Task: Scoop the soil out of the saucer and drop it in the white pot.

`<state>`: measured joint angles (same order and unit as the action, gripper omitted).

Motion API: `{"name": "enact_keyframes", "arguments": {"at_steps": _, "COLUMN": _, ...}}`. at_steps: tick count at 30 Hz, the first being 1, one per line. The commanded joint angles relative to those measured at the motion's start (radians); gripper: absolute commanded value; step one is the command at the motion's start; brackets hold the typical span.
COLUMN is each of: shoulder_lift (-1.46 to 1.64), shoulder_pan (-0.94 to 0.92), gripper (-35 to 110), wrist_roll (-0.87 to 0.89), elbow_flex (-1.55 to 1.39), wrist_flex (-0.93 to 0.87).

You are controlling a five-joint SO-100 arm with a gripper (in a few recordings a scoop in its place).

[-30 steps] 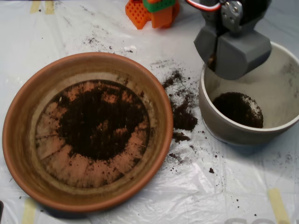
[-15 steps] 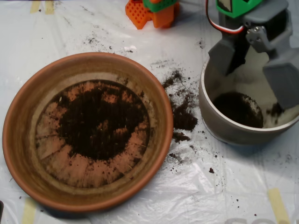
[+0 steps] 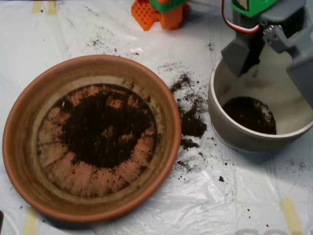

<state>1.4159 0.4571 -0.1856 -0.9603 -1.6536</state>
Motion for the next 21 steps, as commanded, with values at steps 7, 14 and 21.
{"name": "enact_keyframes", "arguments": {"at_steps": 7, "shoulder_lift": 0.092, "shoulder_pan": -0.164, "gripper": 47, "wrist_roll": 0.115, "elbow_flex": 0.27, "wrist_flex": -0.069}}
{"name": "enact_keyframes", "arguments": {"at_steps": 14, "shoulder_lift": 0.086, "shoulder_pan": -0.446, "gripper": 47, "wrist_roll": 0.15, "elbow_flex": 0.295, "wrist_flex": -0.097}}
{"name": "enact_keyframes", "arguments": {"at_steps": 21, "shoulder_lift": 0.084, "shoulder_pan": -0.762, "gripper": 49, "wrist_roll": 0.138, "elbow_flex": 0.129, "wrist_flex": -0.029}}
